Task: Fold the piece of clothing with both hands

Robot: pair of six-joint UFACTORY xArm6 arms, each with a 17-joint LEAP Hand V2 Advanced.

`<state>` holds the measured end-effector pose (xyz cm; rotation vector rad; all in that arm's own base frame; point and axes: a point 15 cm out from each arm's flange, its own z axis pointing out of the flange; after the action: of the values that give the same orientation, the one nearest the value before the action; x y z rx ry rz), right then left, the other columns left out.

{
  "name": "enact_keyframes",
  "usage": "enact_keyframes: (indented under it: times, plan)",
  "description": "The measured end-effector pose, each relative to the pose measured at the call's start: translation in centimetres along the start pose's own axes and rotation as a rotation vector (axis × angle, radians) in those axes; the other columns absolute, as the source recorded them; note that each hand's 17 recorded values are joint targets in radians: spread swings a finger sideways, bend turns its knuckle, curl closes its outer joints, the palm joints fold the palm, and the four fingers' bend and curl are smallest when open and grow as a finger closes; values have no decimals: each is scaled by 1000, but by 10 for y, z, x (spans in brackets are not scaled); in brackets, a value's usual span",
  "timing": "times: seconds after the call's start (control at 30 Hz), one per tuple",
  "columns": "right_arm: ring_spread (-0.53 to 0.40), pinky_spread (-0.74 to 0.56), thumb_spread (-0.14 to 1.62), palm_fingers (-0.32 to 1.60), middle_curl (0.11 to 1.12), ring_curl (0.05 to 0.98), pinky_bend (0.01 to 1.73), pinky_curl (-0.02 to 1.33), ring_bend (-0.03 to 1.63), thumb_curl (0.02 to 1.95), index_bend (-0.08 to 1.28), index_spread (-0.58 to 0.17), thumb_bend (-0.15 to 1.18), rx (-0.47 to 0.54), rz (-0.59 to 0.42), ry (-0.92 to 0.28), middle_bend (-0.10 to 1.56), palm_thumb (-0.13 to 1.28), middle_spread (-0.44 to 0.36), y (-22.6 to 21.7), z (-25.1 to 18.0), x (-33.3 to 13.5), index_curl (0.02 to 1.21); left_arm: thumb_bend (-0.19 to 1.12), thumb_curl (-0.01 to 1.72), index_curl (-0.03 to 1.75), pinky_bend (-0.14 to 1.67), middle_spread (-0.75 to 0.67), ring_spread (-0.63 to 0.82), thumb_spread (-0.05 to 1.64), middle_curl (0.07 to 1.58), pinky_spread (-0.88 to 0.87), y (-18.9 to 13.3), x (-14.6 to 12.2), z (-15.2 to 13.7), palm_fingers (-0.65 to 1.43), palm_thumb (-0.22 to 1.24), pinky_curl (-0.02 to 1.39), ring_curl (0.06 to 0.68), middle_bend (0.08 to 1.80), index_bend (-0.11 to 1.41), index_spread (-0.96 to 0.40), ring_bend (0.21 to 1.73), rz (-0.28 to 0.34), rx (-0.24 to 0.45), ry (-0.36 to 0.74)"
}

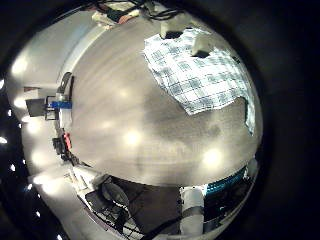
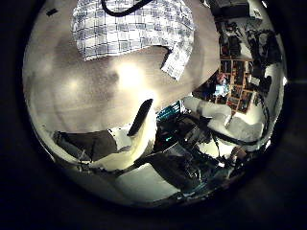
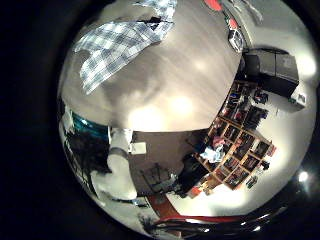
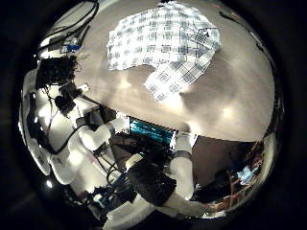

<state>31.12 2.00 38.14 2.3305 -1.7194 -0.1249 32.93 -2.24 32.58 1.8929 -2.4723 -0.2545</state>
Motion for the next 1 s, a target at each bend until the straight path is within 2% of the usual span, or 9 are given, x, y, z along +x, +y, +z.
enact_keyframes:
  times: [0.3,0.5,0.7,1.0]
  plan:
    - [76,318,1253,138,348,177,658,127,589,239,163,-395,-17,-39,-6,-2,255,237,-40,-3,11,0,297,-21,288,440,310,122,214,1120,330,260,13,2,4,245,217,383,194,184,190,-95,666,2,-8,-1]
    - [73,320,1259,161,350,184,637,137,585,235,162,-393,-14,-29,16,-15,257,237,-40,0,9,4,292,-15,291,439,304,118,215,1128,330,263,-3,-8,19,252,239,379,192,182,192,-100,658,33,-14,-32]
    - [66,326,1261,174,353,192,630,155,585,231,157,-389,-15,-58,58,-35,253,238,-40,7,14,12,284,-16,298,424,320,123,222,1131,329,261,-24,-23,53,211,280,385,198,174,168,-84,669,75,-42,-51]
    - [64,327,1263,188,354,200,611,169,586,227,158,-386,-14,-67,70,-36,246,241,-40,7,16,14,280,-25,300,383,372,147,269,1081,322,279,-53,-22,115,124,278,393,205,180,165,-54,676,124,-74,-37]
